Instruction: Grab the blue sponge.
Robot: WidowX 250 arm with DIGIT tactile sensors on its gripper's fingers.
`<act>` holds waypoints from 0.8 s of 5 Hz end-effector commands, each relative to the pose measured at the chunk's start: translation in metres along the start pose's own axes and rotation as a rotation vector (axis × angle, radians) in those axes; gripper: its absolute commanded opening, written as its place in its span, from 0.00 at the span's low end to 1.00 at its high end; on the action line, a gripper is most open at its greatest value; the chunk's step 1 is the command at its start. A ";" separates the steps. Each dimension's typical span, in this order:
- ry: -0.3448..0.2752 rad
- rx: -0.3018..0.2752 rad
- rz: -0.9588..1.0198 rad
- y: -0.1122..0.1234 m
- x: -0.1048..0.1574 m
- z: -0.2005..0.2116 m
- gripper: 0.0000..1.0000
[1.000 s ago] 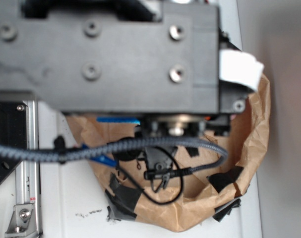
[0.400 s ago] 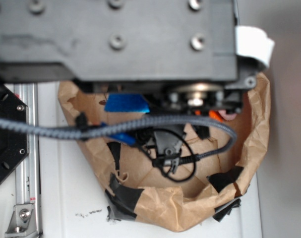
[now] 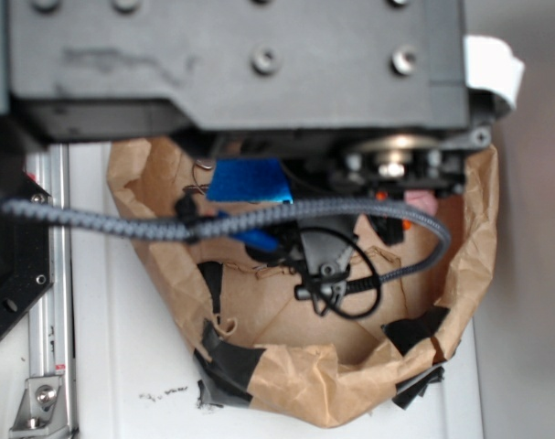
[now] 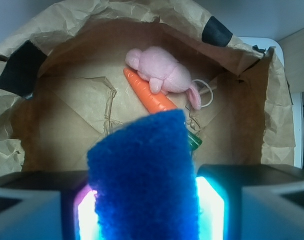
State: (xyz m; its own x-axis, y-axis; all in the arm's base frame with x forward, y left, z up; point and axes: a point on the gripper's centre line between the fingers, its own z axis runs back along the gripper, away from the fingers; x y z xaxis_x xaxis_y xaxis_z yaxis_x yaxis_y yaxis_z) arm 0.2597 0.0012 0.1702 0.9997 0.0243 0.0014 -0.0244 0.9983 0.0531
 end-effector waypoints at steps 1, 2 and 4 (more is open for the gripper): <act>-0.061 0.002 0.006 -0.009 0.003 0.014 0.00; -0.058 0.000 0.006 -0.010 0.005 0.012 0.00; -0.057 -0.004 0.001 -0.012 0.004 0.011 0.00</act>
State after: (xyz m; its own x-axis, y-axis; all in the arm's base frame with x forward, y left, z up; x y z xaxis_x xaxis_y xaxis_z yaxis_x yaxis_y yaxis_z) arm 0.2630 0.0005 0.1694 0.9994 0.0314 0.0156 -0.0321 0.9982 0.0506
